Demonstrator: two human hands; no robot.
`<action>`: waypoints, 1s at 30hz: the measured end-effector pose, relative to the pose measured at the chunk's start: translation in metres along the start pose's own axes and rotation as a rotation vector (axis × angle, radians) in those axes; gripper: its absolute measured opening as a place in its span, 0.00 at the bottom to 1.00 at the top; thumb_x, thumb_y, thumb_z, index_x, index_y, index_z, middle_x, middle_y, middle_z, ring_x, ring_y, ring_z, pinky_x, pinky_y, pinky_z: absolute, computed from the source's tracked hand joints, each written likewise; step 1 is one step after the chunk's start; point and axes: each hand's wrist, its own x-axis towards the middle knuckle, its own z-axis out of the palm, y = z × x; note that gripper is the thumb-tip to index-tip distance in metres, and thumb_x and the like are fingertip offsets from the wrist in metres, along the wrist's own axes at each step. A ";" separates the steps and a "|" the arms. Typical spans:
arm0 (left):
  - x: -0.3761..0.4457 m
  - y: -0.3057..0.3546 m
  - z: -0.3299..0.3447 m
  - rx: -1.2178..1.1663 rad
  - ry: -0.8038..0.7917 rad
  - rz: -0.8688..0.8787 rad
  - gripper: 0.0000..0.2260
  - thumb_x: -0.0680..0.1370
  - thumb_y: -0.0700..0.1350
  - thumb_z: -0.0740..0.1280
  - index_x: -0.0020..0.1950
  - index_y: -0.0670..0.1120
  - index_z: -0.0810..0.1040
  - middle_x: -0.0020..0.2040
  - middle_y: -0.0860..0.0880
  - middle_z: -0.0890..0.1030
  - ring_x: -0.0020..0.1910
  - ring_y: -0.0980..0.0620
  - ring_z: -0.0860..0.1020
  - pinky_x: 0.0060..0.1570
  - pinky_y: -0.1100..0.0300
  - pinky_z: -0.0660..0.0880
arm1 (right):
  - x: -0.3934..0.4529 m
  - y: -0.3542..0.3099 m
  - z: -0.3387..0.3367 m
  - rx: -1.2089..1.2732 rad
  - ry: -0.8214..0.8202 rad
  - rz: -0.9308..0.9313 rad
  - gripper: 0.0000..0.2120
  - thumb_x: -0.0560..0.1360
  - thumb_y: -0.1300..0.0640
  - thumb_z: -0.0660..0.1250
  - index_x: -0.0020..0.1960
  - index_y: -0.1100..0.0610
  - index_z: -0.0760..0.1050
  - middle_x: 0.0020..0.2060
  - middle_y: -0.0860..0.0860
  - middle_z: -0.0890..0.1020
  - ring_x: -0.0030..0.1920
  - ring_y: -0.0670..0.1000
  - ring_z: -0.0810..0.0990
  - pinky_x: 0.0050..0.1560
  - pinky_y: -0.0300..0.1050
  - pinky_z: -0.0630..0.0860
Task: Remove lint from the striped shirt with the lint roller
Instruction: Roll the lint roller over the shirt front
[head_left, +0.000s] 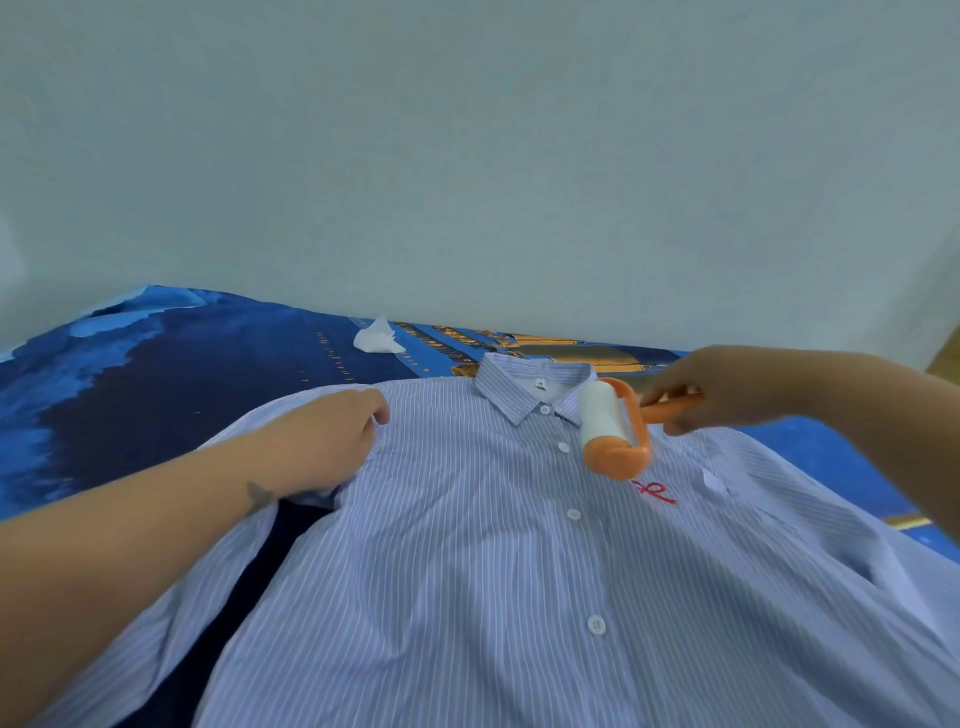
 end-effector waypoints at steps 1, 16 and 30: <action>-0.008 0.002 0.002 0.034 0.018 -0.023 0.12 0.76 0.42 0.58 0.56 0.55 0.71 0.49 0.56 0.76 0.45 0.53 0.75 0.49 0.57 0.73 | -0.003 -0.008 0.002 0.057 0.002 -0.029 0.12 0.72 0.49 0.71 0.53 0.36 0.75 0.40 0.37 0.77 0.41 0.38 0.75 0.41 0.35 0.67; -0.047 -0.023 0.030 -0.001 0.130 -0.062 0.05 0.78 0.42 0.57 0.49 0.52 0.69 0.47 0.50 0.71 0.41 0.44 0.75 0.43 0.49 0.72 | -0.015 -0.111 0.043 -0.009 -0.012 -0.164 0.09 0.77 0.54 0.63 0.55 0.41 0.73 0.40 0.41 0.76 0.42 0.46 0.75 0.39 0.41 0.69; -0.036 -0.028 0.031 0.054 0.187 -0.088 0.03 0.78 0.44 0.57 0.47 0.51 0.67 0.47 0.47 0.74 0.42 0.42 0.75 0.43 0.45 0.74 | 0.029 -0.212 0.035 -0.150 0.133 -0.335 0.14 0.79 0.51 0.60 0.61 0.52 0.77 0.52 0.52 0.81 0.51 0.54 0.77 0.41 0.45 0.68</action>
